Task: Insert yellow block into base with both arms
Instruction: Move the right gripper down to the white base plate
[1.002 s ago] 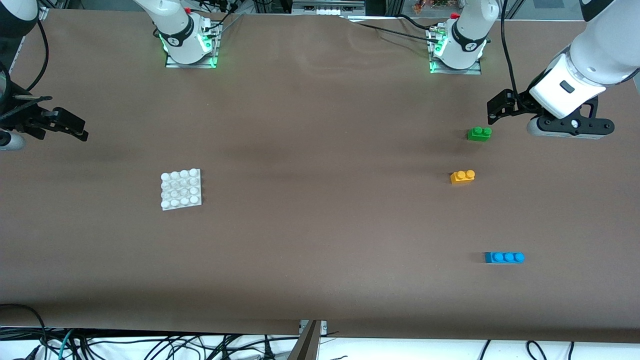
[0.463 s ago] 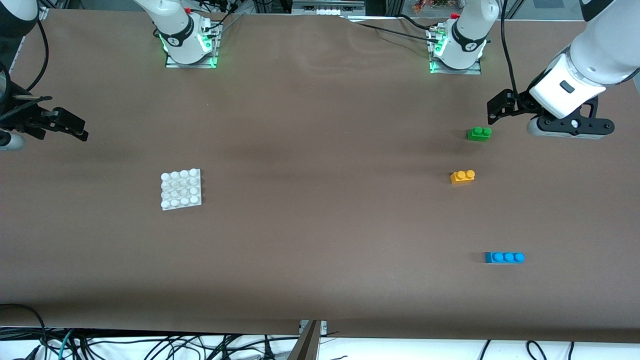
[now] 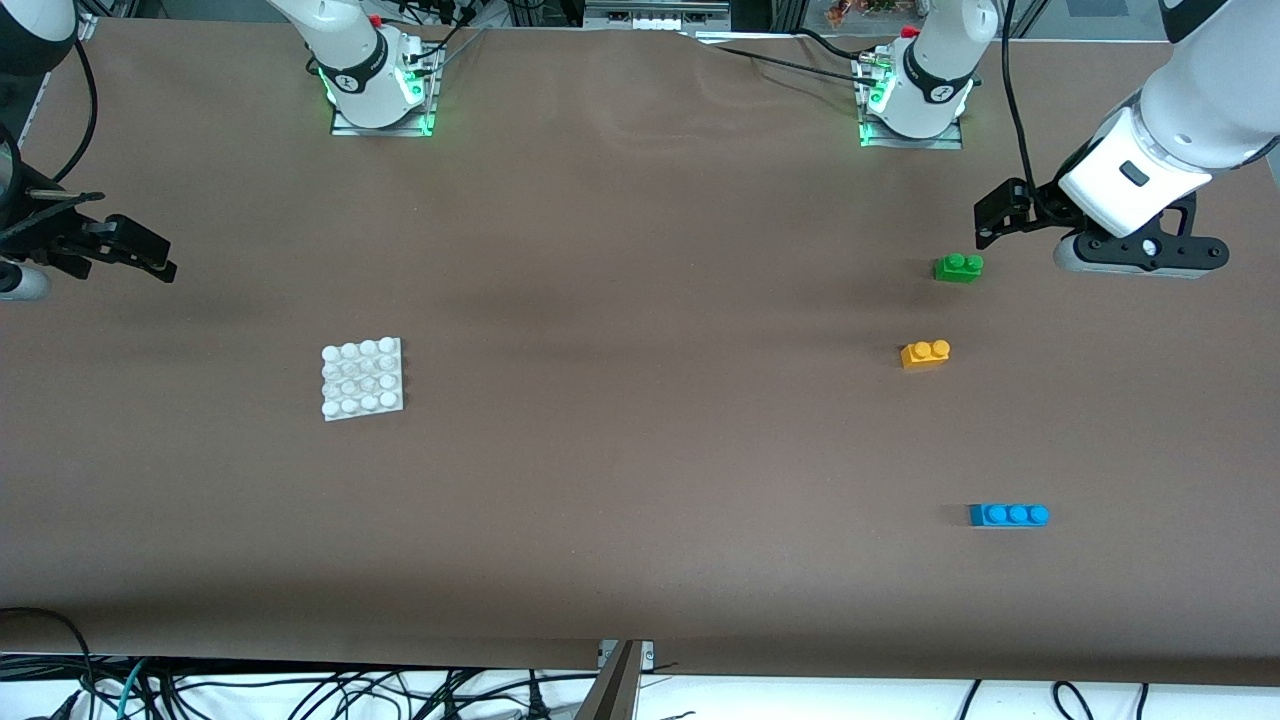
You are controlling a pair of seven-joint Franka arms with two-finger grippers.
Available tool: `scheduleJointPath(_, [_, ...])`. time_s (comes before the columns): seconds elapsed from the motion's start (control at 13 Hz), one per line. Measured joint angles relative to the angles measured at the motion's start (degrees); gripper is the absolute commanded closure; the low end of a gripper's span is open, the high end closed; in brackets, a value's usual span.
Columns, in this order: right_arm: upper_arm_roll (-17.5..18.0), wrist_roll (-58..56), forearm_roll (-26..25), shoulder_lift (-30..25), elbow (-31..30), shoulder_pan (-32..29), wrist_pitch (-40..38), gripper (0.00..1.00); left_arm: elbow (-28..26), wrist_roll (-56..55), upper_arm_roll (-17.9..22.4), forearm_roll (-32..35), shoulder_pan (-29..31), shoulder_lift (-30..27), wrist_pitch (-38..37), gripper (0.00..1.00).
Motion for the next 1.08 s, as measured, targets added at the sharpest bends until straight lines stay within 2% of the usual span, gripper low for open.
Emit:
scheduleJointPath(0.31, [-0.03, 0.00, 0.00, 0.16, -0.12, 0.00, 0.00, 0.00, 0.00, 0.00, 0.02, 0.00, 0.02, 0.00, 0.00, 0.00])
scheduleJointPath(0.54, [-0.10, 0.00, 0.00, 2.24, -0.31, -0.04, 0.07, 0.00, 0.00, 0.00, 0.30, 0.00, 0.05, 0.00, 0.00, 0.00])
scheduleJointPath(0.77, [-0.06, 0.00, 0.00, 7.29, -0.76, -0.02, 0.72, 0.00, -0.02, 0.00, 0.50, 0.00, 0.12, 0.01, -0.05, 0.00])
scheduleJointPath(1.08, [-0.21, 0.00, 1.83, 16.29, -0.86, -0.12, 6.76, 0.00, -0.07, 0.00, 0.69, 0.00, 0.27, 0.03, -0.12, 0.00])
